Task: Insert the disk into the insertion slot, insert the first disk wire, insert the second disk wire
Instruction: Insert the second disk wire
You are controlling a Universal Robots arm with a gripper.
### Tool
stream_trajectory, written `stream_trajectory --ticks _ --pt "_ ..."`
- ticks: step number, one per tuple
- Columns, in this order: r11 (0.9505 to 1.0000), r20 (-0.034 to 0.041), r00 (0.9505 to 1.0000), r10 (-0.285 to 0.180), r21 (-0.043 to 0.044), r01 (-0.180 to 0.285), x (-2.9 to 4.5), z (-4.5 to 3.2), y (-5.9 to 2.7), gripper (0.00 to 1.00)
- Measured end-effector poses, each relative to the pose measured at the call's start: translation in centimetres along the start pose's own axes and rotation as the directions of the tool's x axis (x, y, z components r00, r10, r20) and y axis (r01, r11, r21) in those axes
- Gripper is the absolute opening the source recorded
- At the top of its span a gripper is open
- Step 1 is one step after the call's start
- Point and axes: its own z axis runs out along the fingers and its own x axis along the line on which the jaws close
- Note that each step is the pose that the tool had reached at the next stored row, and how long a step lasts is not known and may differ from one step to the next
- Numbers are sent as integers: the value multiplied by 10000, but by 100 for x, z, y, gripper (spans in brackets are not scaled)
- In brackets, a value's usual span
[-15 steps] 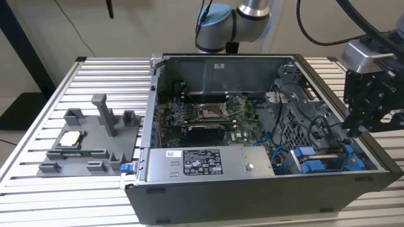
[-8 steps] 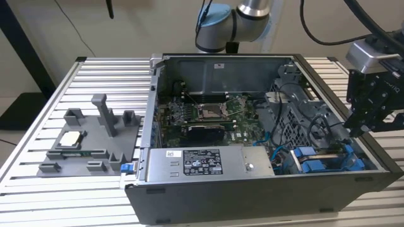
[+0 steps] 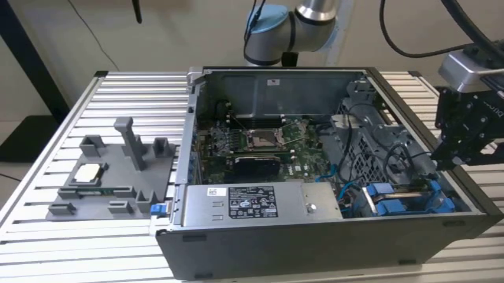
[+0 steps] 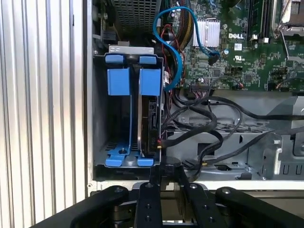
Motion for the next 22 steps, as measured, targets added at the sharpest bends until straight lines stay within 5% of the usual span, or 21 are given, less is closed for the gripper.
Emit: stream_trajectory --ticks 5,18,22 --pt "9991 5 9997 264 -332 -264 0 15 0 27" --pt "9971 64 9995 325 -686 -320 4 37 -168 24" --pt "9970 71 9994 332 -700 -326 4 37 -174 17"
